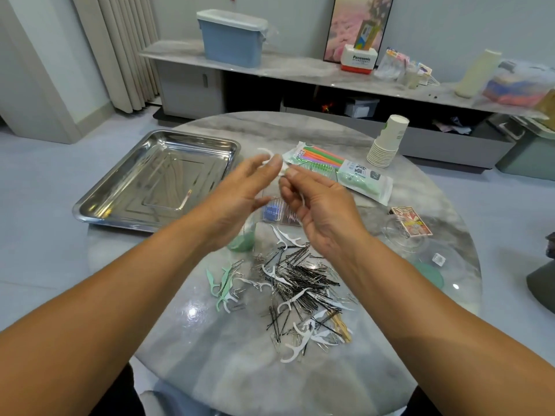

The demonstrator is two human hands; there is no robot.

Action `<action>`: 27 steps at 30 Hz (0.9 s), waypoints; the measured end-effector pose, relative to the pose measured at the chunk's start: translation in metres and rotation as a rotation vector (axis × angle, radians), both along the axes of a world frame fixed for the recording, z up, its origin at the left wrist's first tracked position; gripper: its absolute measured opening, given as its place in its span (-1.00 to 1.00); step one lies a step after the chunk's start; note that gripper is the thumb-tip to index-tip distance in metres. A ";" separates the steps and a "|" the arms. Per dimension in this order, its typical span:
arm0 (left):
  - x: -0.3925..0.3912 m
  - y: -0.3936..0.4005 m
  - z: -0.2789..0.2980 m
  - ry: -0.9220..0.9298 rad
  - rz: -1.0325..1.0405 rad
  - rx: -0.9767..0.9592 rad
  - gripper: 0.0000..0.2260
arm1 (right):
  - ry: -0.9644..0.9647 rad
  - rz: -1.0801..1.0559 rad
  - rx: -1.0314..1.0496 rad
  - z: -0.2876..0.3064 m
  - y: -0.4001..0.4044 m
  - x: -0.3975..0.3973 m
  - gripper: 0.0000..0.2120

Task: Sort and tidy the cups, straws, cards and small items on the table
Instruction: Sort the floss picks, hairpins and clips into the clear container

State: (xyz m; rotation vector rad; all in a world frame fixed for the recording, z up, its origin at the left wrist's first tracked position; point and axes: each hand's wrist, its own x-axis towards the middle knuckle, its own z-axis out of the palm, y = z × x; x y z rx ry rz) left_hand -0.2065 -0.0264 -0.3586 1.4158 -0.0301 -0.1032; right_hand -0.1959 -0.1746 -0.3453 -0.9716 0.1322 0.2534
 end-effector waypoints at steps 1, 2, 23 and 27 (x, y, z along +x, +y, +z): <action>0.001 0.007 0.002 -0.001 0.045 0.074 -0.14 | 0.001 -0.034 -0.023 0.002 -0.006 0.005 -0.84; 0.002 0.015 0.004 -0.021 0.107 0.180 -0.05 | -0.006 -0.066 -0.057 0.002 -0.012 0.009 -0.85; 0.003 0.020 -0.053 -0.202 0.041 1.064 -0.30 | -0.397 -0.008 -0.783 -0.010 -0.039 0.009 -0.91; -0.001 0.015 -0.050 -0.236 -0.017 0.992 -0.27 | -0.536 0.073 -1.142 -0.016 -0.040 0.007 -0.92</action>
